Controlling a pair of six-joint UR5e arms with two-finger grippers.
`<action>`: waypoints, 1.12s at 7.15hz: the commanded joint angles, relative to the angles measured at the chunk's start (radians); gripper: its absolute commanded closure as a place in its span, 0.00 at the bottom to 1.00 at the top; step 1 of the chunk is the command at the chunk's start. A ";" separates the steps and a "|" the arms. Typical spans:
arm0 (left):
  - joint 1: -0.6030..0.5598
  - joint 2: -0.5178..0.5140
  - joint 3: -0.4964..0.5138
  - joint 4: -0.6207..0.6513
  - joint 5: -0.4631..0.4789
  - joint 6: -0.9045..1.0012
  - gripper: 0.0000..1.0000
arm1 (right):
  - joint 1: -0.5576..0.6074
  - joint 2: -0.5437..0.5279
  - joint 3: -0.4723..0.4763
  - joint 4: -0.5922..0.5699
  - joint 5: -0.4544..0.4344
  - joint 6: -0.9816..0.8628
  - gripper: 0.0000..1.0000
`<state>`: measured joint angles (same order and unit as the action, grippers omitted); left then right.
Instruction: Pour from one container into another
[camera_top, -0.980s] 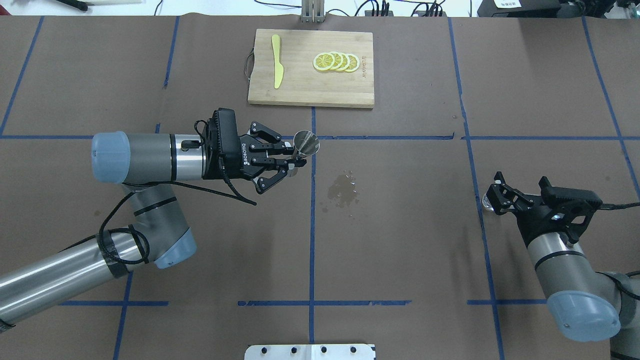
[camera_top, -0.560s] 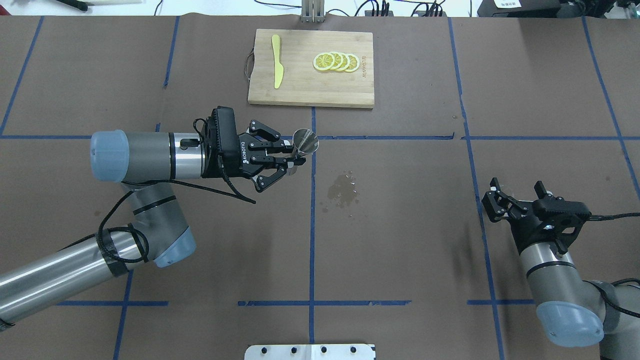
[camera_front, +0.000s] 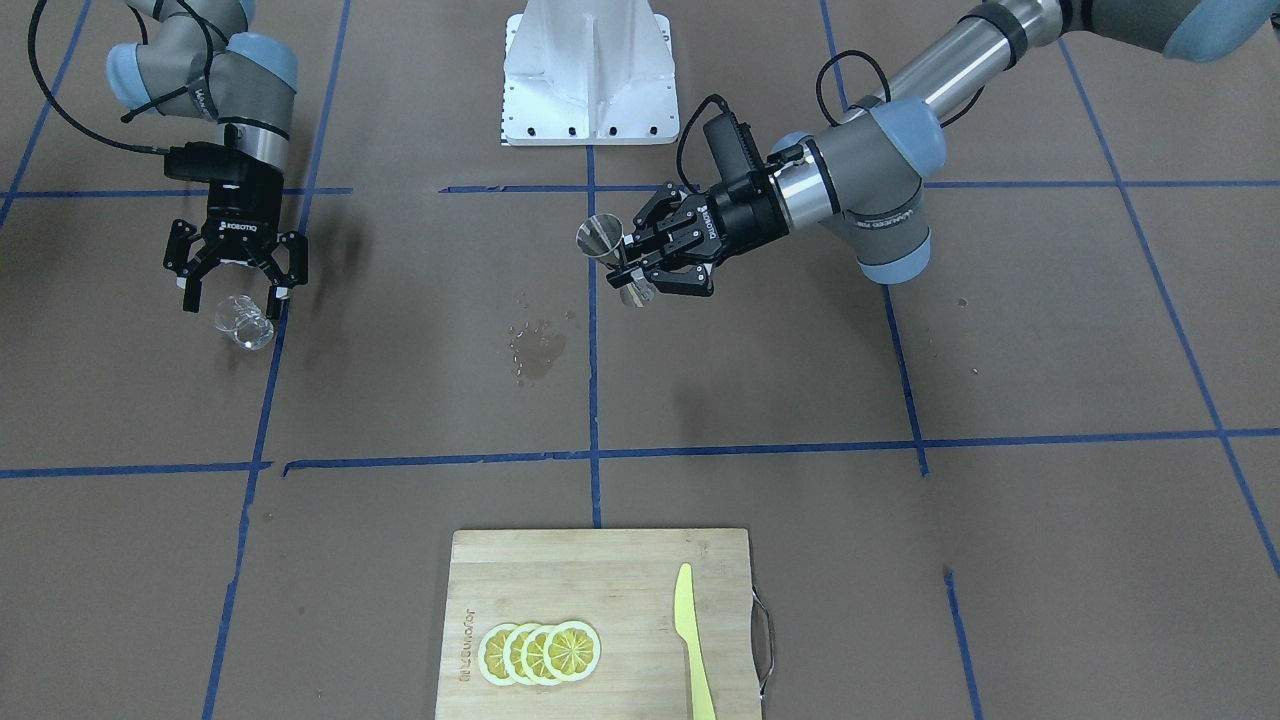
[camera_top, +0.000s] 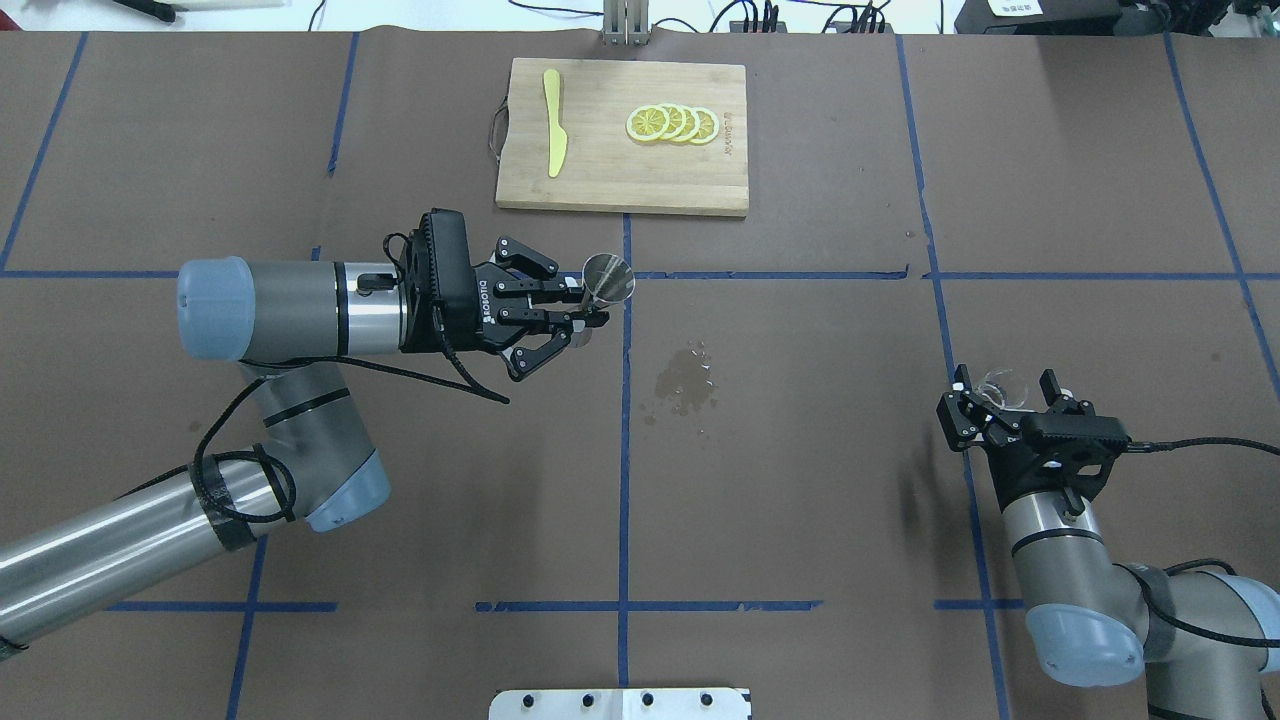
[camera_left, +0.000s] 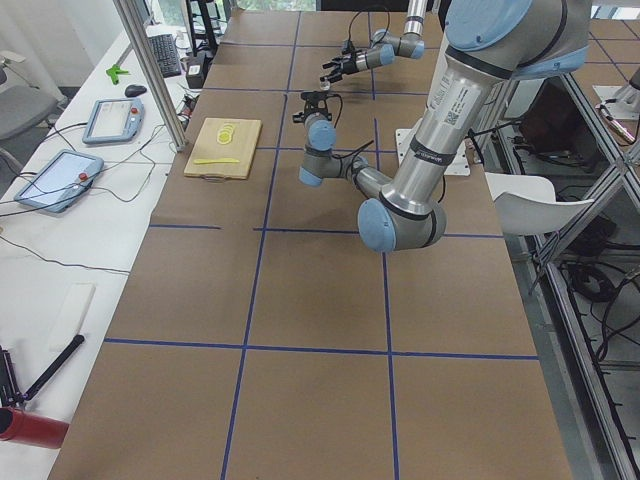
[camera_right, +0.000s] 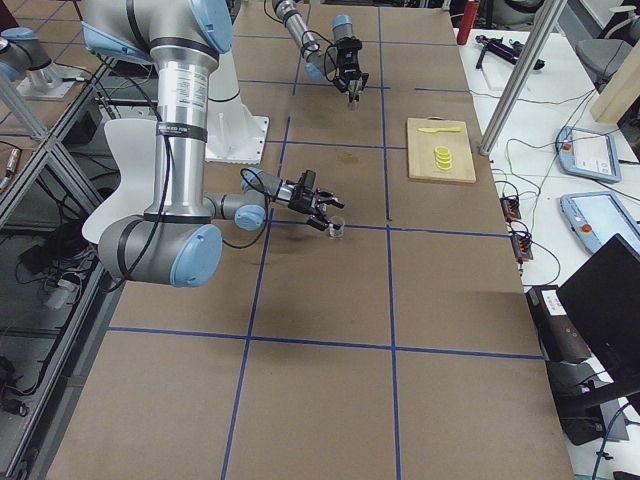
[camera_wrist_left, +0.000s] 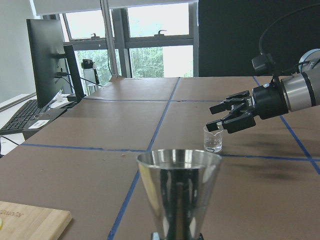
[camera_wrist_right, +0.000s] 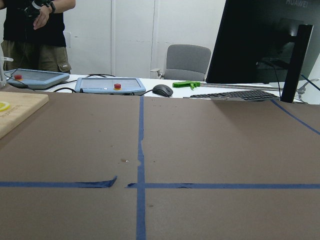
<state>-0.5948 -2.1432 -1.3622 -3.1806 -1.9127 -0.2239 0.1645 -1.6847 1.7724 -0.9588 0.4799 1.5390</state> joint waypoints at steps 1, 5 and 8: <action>0.000 0.000 0.000 0.001 0.000 0.000 1.00 | -0.006 0.013 -0.039 0.000 -0.003 0.001 0.00; 0.000 0.002 0.000 -0.001 0.000 0.000 1.00 | -0.013 0.023 -0.097 0.000 -0.003 0.001 0.00; 0.000 0.006 0.000 -0.001 0.000 0.000 1.00 | -0.014 0.025 -0.119 0.000 -0.003 0.001 0.12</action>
<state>-0.5956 -2.1380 -1.3622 -3.1815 -1.9125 -0.2240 0.1513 -1.6602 1.6641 -0.9587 0.4771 1.5401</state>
